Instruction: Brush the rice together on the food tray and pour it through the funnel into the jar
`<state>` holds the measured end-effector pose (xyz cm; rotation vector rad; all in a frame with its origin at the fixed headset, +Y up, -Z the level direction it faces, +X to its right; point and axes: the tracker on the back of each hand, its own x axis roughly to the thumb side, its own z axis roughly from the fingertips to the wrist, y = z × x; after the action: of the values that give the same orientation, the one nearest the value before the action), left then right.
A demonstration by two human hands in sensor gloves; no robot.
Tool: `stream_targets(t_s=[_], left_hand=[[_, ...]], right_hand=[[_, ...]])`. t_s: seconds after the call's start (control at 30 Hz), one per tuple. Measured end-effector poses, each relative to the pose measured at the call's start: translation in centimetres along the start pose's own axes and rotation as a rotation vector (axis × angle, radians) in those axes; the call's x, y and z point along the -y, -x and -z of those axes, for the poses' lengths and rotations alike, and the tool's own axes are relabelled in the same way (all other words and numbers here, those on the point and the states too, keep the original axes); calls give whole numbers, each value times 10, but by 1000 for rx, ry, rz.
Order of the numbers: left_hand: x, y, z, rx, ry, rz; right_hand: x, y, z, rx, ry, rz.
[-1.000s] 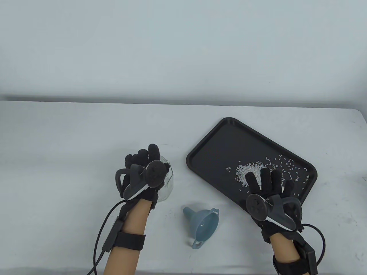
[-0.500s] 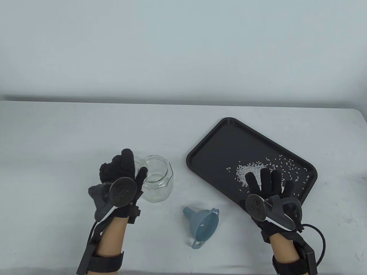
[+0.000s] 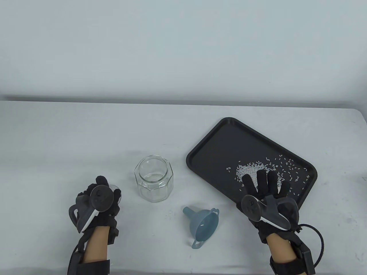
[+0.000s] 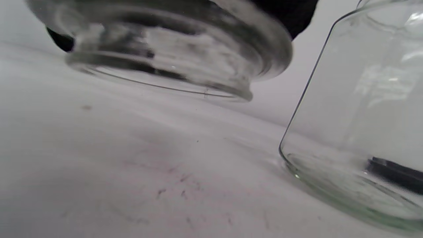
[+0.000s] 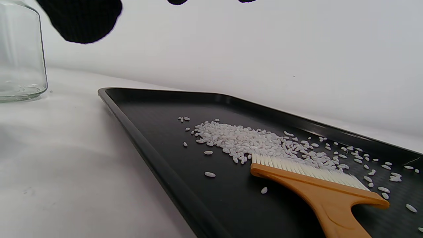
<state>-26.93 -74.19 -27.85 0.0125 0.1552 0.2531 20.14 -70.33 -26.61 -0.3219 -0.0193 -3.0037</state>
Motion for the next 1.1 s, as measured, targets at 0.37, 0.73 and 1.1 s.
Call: stream_targets(t_s=[0.37, 0.73, 1.1], left_hand=[[19, 4, 5, -7, 132, 17], [22, 2, 4, 4, 145, 63], [20, 0, 1, 17, 151, 2]], right_hand=[[0, -2, 0, 3, -22, -4], [-1, -3, 0, 5, -36, -1], [0, -7, 0, 58, -16, 36]])
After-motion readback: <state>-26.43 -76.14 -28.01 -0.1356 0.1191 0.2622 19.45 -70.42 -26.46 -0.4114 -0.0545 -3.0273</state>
